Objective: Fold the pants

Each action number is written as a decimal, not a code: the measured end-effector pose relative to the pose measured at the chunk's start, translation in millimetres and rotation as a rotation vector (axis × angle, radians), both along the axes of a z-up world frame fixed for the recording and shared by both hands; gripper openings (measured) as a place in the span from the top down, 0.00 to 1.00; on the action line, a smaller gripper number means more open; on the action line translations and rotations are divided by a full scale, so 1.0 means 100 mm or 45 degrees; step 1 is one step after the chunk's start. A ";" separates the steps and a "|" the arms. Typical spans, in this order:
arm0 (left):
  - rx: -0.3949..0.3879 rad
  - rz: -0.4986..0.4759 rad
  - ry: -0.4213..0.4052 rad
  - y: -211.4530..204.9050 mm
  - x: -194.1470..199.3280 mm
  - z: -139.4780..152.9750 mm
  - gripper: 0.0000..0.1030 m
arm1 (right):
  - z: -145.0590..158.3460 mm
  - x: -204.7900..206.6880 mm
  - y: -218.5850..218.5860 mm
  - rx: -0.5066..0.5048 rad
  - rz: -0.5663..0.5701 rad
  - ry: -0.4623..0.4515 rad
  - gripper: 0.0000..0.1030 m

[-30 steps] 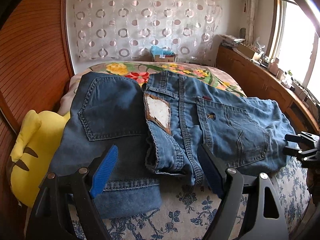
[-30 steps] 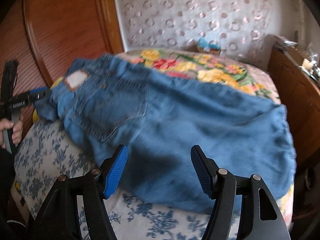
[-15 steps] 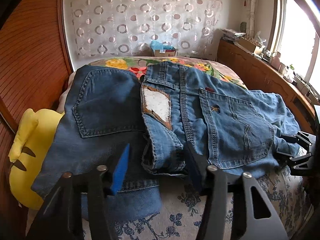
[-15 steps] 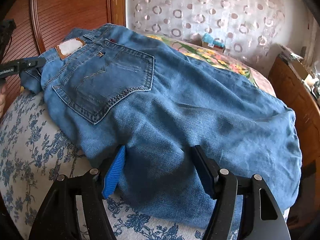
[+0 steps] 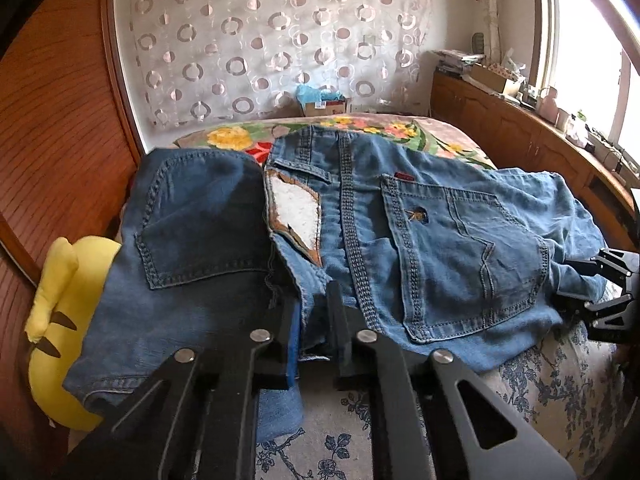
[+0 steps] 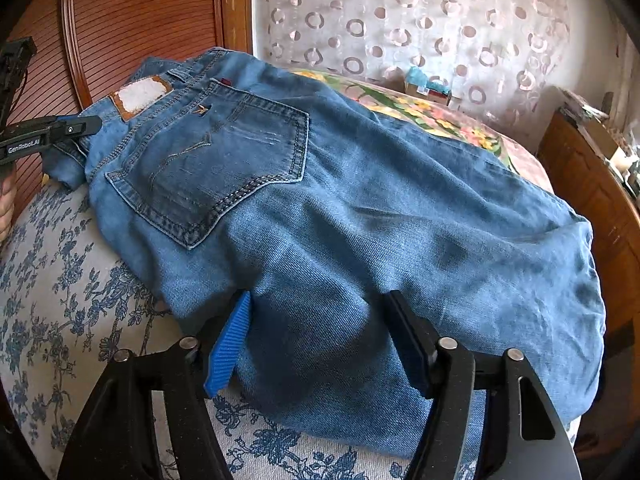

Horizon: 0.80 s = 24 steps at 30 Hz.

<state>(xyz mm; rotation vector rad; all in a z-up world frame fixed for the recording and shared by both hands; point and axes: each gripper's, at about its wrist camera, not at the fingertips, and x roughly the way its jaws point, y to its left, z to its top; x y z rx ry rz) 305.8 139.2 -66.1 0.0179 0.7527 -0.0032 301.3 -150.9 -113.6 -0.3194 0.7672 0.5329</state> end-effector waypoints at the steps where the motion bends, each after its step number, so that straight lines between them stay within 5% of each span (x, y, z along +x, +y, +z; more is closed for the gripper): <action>1: -0.001 -0.007 -0.010 -0.01 -0.02 0.03 0.93 | 0.02 -0.02 0.02 -0.019 0.020 -0.019 0.53; 6: -0.031 -0.005 -0.084 0.00 -0.17 0.25 0.96 | 0.00 -0.01 0.00 -0.052 0.040 -0.035 0.79; 24: -0.059 0.002 -0.287 0.08 -1.07 0.82 0.96 | 0.19 -0.98 -0.15 0.059 0.090 -0.100 0.84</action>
